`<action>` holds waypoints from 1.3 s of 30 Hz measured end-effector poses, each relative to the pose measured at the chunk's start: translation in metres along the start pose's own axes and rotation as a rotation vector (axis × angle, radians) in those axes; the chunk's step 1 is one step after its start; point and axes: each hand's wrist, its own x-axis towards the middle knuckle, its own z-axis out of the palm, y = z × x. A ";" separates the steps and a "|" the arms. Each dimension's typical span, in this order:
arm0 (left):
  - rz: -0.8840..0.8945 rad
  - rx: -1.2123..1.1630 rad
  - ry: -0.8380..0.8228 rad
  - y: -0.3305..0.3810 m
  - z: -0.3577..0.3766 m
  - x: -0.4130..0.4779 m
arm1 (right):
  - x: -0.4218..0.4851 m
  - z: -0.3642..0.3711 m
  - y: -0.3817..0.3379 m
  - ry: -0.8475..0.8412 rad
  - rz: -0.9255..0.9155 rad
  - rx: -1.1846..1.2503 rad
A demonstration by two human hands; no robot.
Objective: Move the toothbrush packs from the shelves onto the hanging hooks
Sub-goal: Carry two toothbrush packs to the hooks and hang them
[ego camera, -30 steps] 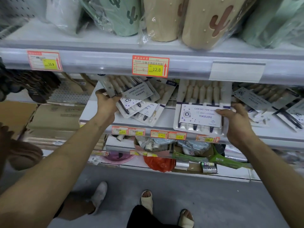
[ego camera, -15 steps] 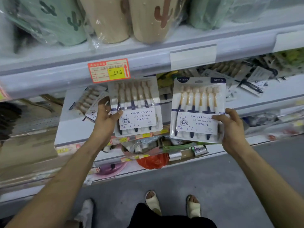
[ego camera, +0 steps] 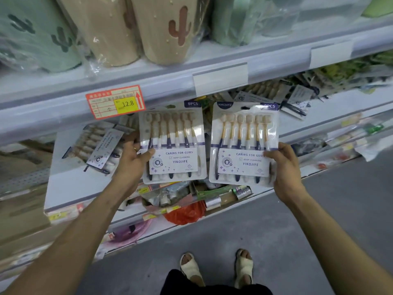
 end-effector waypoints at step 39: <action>0.154 0.176 -0.828 0.107 0.618 -0.075 | 0.048 -0.507 -0.101 0.750 -0.136 0.153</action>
